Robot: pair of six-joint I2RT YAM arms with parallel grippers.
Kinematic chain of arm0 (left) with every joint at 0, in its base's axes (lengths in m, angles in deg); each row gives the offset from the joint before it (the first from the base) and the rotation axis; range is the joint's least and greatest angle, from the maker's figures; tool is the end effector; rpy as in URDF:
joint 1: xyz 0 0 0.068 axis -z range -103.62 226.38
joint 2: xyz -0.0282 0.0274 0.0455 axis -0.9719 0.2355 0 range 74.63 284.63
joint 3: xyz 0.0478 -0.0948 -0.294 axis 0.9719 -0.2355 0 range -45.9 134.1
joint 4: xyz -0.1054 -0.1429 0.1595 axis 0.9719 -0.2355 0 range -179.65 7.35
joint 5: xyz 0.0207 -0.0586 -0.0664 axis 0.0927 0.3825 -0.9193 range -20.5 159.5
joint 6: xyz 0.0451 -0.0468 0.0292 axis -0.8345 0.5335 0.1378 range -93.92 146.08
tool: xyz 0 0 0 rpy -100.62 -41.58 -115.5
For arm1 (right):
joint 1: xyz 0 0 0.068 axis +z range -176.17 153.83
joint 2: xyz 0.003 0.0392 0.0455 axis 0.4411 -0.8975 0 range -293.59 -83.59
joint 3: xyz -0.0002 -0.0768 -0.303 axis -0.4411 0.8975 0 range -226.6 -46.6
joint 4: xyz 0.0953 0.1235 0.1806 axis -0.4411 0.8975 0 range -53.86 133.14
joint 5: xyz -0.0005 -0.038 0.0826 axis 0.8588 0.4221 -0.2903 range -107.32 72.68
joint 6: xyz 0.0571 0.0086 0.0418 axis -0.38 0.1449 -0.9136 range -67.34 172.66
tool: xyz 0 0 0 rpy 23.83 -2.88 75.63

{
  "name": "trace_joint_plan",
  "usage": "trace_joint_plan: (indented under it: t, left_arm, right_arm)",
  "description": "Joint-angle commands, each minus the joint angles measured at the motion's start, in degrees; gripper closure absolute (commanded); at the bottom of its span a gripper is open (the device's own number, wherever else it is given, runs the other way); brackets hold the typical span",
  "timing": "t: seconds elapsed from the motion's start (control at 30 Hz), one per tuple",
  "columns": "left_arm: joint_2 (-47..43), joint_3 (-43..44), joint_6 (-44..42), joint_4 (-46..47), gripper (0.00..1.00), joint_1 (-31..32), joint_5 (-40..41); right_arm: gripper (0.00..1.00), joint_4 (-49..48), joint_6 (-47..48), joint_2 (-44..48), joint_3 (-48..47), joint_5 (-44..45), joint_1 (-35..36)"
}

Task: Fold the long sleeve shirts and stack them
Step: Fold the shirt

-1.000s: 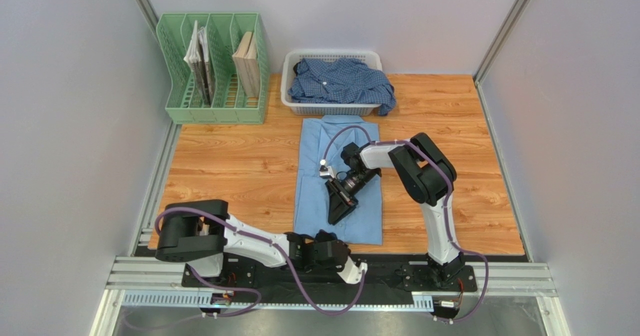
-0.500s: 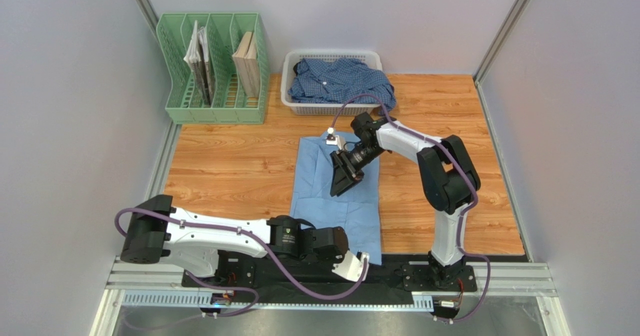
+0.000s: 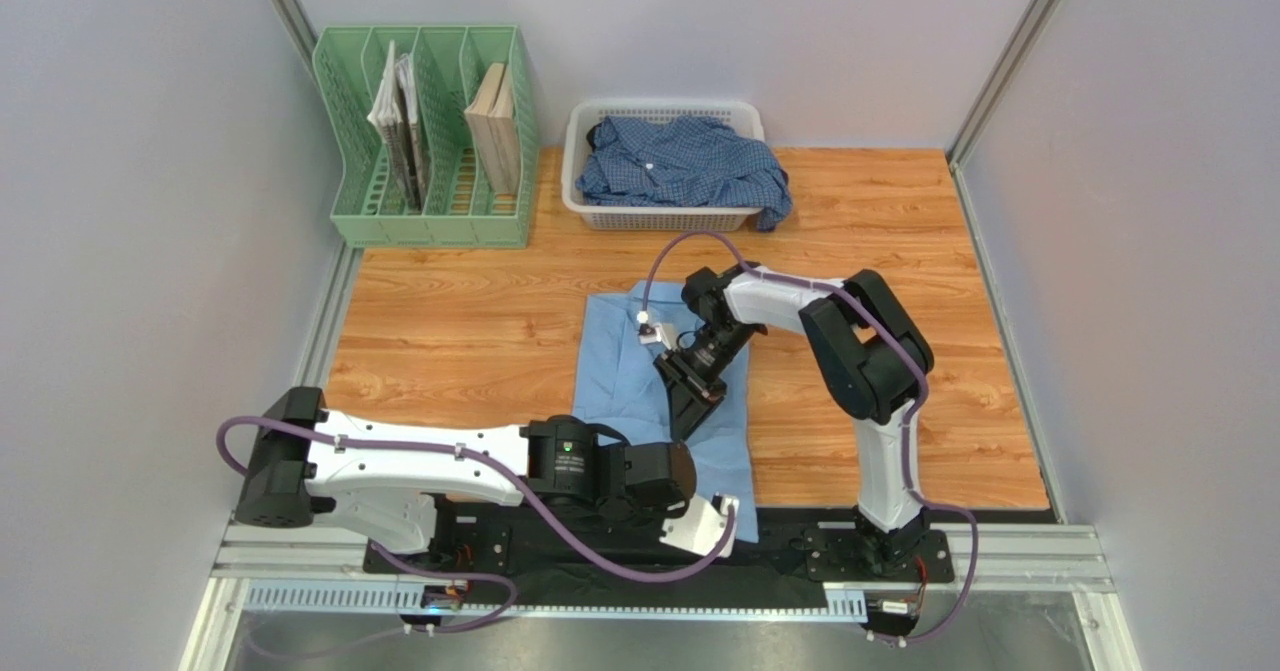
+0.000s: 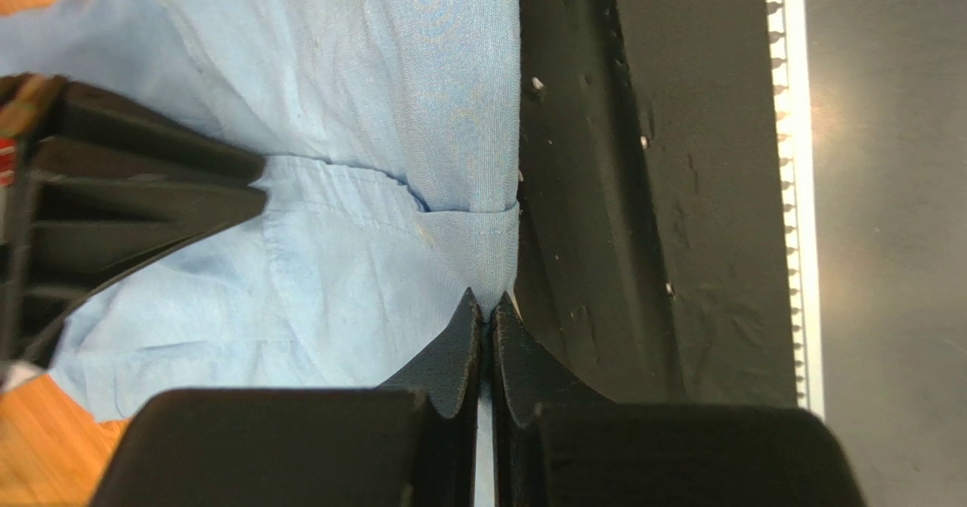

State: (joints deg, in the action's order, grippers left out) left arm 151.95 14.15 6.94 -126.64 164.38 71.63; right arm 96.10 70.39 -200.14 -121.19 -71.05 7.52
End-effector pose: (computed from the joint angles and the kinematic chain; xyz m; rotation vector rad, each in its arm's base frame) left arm 0.0107 -0.2450 0.2866 2.1535 1.6054 -0.3478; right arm 0.2549 0.2267 0.1771 0.9822 -2.3495 -1.2390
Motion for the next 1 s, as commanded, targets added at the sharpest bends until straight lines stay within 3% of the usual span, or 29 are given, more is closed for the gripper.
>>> trace_joint_plan:
  t: [0.0, 0.17, 0.4, 0.67, 0.97]
  left_arm:
    - [-3.23, 4.71, 1.82, -3.65, 1.0, -1.43, -2.13]
    - [-2.79, 9.29, -2.21, -5.23, 1.0, -9.59, -3.63]
    - [2.74, 12.9, -9.07, -2.16, 1.0, -18.92, -6.52]
    - [5.39, 6.31, -12.67, 10.13, 1.0, -20.42, -7.67]
    - [5.12, 2.52, -17.95, 9.45, 1.0, -22.35, -14.78]
  right_arm:
    - [0.66, -2.22, 2.04, -1.14, 3.12, 2.23, 3.13]
    - [0.67, -2.05, 2.92, 0.36, 8.4, 0.3, 6.38]
    - [0.67, 0.33, 4.41, 1.94, 8.32, -1.9, 7.35]
    - [0.65, 4.89, 6.34, 2.12, 4.81, -0.06, 6.3]
    - [0.57, 12.98, 7.05, 4.05, -8.71, 3.55, -2.57]
